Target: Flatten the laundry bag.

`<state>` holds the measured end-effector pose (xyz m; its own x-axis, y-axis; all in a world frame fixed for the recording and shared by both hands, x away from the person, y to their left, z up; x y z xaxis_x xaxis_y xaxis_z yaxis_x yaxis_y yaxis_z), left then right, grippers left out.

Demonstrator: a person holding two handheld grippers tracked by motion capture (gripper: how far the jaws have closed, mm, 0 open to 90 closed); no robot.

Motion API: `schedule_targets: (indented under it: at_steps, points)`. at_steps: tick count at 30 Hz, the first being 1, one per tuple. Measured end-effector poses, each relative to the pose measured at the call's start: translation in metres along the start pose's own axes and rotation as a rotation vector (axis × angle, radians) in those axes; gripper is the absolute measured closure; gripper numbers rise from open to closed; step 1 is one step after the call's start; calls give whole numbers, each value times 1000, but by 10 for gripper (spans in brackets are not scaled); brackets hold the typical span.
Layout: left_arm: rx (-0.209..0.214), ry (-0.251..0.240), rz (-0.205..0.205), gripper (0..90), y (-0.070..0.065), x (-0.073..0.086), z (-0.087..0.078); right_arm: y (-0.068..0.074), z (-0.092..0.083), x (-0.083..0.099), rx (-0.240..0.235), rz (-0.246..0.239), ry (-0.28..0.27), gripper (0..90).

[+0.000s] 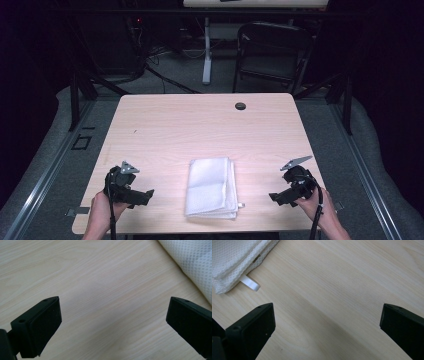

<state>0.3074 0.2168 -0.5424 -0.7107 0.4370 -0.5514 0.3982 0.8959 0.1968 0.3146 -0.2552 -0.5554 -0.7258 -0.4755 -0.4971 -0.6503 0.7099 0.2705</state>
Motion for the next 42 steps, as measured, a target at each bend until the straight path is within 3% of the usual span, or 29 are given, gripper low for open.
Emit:
schedule_targets:
  at_steps: [2,7,11,17,20,21,22,26,28,29,31,32,34,36,42]
  points:
    - [10,3,5,4,-1,-1,-1,-1,-1,0,-11,-11,35,0]
    - [7,-9,15,4,-8,-3,-3,-1,1,-1,-21,-6,36,0]
    - [30,-17,13,4,-15,-5,-5,-1,3,-5,-39,-10,32,0]
    - [51,-37,49,4,-30,-9,-9,2,5,-5,-31,-8,52,0]
    - [75,-42,71,4,-41,-12,-12,3,4,-3,-33,-5,51,0]
    - [84,-46,97,4,-49,-15,-13,2,3,-3,-26,-12,57,0]
    - [94,-50,103,4,-54,-16,-14,3,4,-3,-35,4,32,0]
    - [131,-54,126,5,-69,-19,-16,4,3,-2,-49,-3,50,0]
    - [146,-64,170,5,-83,-23,-17,6,3,-2,-48,-8,59,0]
    - [146,-64,170,4,-83,-23,-17,6,3,-2,-48,-8,59,0]
    - [171,-75,196,5,-97,-25,-18,8,7,-4,-63,4,35,1]
    - [177,-79,205,4,-101,-25,-18,6,6,-4,-43,-11,59,1]
    - [180,-81,211,4,-106,-26,-18,7,7,-5,-57,-6,51,1]
    - [204,-73,245,4,-117,-26,-15,7,8,-4,-55,-14,73,1]
    - [202,-82,278,0,-131,-29,-11,10,8,-4,-58,-17,70,1]
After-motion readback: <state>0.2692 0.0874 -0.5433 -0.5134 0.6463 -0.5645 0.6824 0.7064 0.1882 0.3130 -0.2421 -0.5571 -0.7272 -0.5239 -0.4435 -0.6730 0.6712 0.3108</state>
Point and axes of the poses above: each handheld gripper's, and its own axes: z roughly forward along the jaws, x roughly out of its underside, y roughly to its left, the point moved 4 cm from there along z, roughly forward along the jaws, and after that the axes turned 13 degrees about -x, right-handed, at the moved point
